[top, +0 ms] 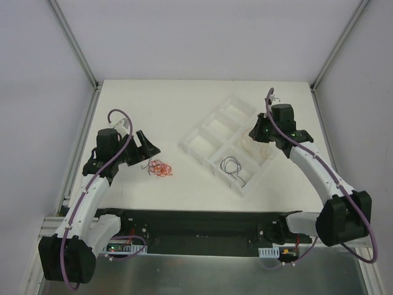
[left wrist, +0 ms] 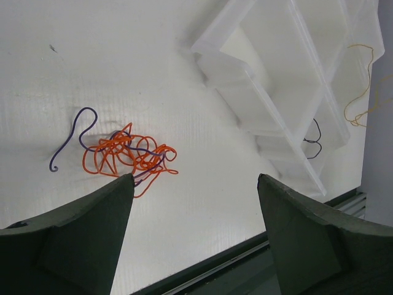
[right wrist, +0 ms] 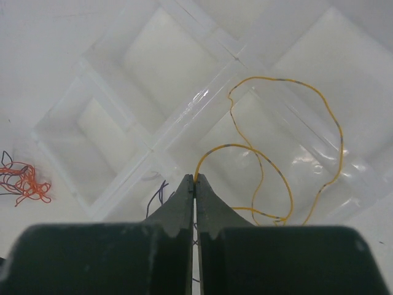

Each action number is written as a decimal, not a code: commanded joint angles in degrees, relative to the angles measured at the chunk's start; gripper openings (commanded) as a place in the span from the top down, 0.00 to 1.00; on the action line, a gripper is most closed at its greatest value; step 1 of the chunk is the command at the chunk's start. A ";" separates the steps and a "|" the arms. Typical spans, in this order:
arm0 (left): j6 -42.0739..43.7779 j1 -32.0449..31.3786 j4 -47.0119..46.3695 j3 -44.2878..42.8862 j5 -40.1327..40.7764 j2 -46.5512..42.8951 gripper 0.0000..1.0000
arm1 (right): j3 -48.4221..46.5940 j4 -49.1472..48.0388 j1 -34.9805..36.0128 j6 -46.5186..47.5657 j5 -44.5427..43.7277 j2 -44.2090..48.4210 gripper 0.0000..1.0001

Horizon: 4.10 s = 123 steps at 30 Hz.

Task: Untangle the cables

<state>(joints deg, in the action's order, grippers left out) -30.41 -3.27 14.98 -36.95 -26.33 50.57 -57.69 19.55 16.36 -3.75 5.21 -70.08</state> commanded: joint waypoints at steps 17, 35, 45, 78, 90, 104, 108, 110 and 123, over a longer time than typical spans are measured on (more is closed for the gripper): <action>2.11 0.63 1.98 -1.19 -0.39 -2.14 0.19 | -9.89 6.01 -1.24 -1.18 10.00 -19.75 0.73; 2.90 0.63 3.12 -1.37 -1.71 0.68 0.19 | -17.62 10.86 -9.85 8.04 6.56 -19.64 0.36; 2.99 0.63 3.12 0.65 -2.68 -0.91 0.19 | -19.30 9.01 -10.21 16.05 9.73 -25.62 0.39; 1.59 0.46 3.39 -0.67 -4.26 9.64 0.26 | -10.94 9.70 0.42 10.08 0.42 -21.77 0.77; 2.82 -0.95 3.30 -1.02 1.98 12.89 0.37 | -16.76 6.24 18.16 3.93 -5.85 -12.89 0.39; -7.38 -1.04 2.50 10.84 13.49 -13.20 0.47 | -31.14 -19.82 37.25 -1.70 15.71 -41.16 0.43; -6.94 -1.04 4.00 10.50 12.88 -14.09 0.44 | -38.10 -13.41 39.45 0.58 12.99 -48.20 0.43; -6.24 -1.04 5.05 9.53 12.97 -14.18 0.44 | -39.34 -12.26 39.98 1.90 11.75 -49.96 0.44; -6.94 -1.04 6.29 9.18 12.00 -17.43 0.37 | -41.10 -8.92 40.15 2.25 13.51 -53.76 0.83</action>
<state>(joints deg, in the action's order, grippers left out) -36.93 -3.81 20.93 -26.74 -14.28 33.82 -95.74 8.99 56.45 -2.17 18.04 -123.92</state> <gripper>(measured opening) 0.595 0.267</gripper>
